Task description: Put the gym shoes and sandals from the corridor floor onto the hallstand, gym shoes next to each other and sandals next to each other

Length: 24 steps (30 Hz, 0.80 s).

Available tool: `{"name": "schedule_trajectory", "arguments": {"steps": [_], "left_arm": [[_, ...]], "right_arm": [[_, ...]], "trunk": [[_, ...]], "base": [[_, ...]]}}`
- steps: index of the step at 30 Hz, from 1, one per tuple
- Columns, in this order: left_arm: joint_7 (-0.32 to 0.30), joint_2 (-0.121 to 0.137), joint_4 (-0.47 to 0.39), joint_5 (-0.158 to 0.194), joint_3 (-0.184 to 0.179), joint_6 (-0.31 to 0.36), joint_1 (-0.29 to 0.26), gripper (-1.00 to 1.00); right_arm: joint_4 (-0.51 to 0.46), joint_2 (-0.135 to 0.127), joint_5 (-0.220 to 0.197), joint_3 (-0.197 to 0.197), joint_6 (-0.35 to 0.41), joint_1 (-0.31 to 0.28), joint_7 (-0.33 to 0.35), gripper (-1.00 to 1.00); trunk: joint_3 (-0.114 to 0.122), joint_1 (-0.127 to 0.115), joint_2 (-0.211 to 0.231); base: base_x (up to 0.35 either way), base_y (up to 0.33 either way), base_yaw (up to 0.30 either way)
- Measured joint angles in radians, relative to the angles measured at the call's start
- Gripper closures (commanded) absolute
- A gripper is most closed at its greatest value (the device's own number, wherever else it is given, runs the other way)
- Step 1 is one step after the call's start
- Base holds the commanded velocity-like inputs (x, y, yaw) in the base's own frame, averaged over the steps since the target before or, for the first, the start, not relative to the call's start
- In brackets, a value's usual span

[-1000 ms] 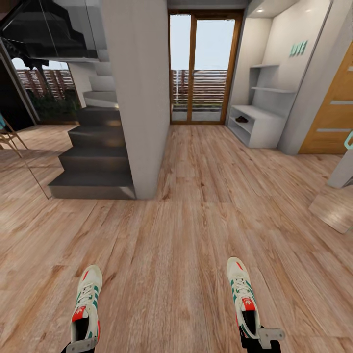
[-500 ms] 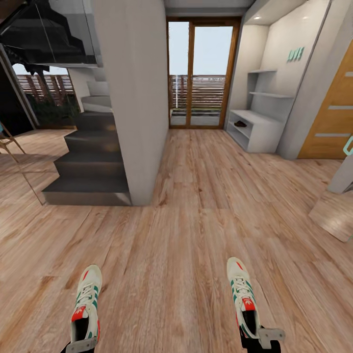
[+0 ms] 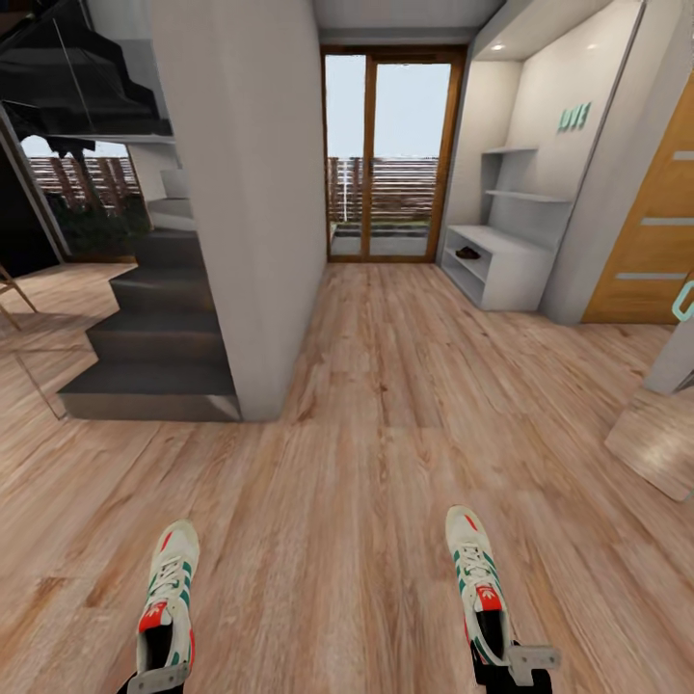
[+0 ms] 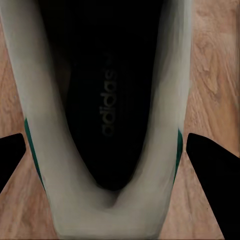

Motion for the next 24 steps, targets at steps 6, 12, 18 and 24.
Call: {"name": "schedule_trajectory", "arguments": {"steps": [6,12,18,24], "left_arm": [[0.000,0.000,0.000,0.000,0.000,0.000,0.000,1.00],[0.000,0.000,0.000,0.000,0.000,0.000,0.000,1.00],[0.001,0.000,0.000,0.001,0.000,0.000,0.000,1.00],[0.001,0.000,0.000,0.001,0.000,0.000,0.000,1.00]], "right_arm": [[0.000,0.000,0.000,0.000,0.000,0.000,0.000,1.00],[0.000,0.000,0.001,0.001,0.000,0.000,0.000,1.00],[0.000,0.000,0.000,0.000,0.000,0.000,0.000,1.00],[0.000,0.000,0.000,0.000,0.000,0.000,0.000,1.00]], "trunk": [[0.009,0.000,0.000],[0.019,0.000,0.000],[0.028,0.000,0.000],[0.033,0.000,0.000]], "base": [[0.235,-0.204,0.000],[0.258,-0.206,0.000],[0.264,-0.206,0.000],[0.265,-0.206,0.000]]}}
